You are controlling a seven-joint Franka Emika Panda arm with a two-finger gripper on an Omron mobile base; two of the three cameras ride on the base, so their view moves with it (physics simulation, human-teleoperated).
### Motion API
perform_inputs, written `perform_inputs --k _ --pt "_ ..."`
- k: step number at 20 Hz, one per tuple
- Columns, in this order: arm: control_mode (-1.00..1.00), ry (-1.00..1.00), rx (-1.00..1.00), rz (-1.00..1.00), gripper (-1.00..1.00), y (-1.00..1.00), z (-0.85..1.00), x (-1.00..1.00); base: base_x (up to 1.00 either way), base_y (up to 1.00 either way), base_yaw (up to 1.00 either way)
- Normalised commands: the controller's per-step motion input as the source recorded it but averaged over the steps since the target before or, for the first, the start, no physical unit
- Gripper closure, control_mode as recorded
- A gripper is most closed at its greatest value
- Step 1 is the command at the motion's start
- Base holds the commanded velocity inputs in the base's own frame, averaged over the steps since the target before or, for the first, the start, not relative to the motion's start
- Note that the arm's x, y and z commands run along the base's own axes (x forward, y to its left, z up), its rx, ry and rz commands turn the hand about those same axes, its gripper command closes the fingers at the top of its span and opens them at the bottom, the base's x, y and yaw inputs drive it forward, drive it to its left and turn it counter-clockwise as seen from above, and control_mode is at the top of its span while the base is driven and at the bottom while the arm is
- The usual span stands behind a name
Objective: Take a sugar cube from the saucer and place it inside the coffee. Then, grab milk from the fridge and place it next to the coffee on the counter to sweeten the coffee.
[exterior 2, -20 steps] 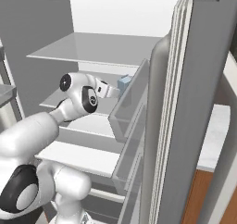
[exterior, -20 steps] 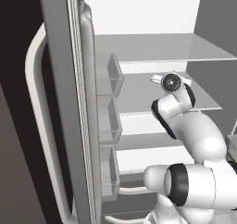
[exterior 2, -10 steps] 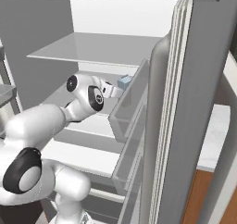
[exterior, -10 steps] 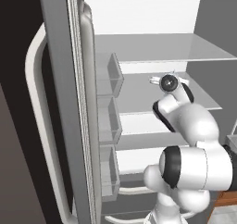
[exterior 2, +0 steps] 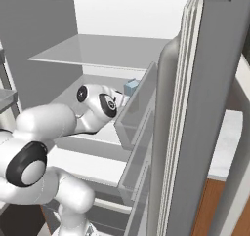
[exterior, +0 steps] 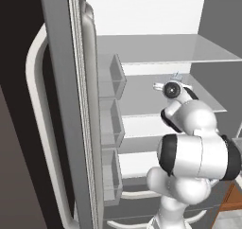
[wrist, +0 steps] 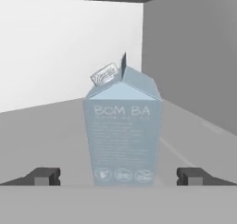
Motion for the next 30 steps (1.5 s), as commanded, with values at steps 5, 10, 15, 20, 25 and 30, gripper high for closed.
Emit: perform_inputs --k 5,10,15,20,25,30 --pt "-1.00 0.00 0.00 0.00 -1.00 -0.09 -0.04 0.20 0.00 0.00 0.00" --pt "-1.00 0.00 0.00 0.00 -1.00 -0.19 -0.03 0.19 0.00 0.00 0.00" --pt "-1.00 0.00 0.00 -0.01 -1.00 -0.16 0.00 0.15 0.00 0.00 0.00" --pt "-1.00 0.02 0.00 0.00 -1.00 0.00 -0.09 0.08 0.00 0.00 0.00" --pt "-1.00 0.03 -0.02 0.00 1.00 0.00 -0.15 0.06 0.00 0.00 0.00" --pt "-1.00 0.00 0.00 0.00 1.00 0.00 -0.02 0.00 0.00 0.00 0.00"
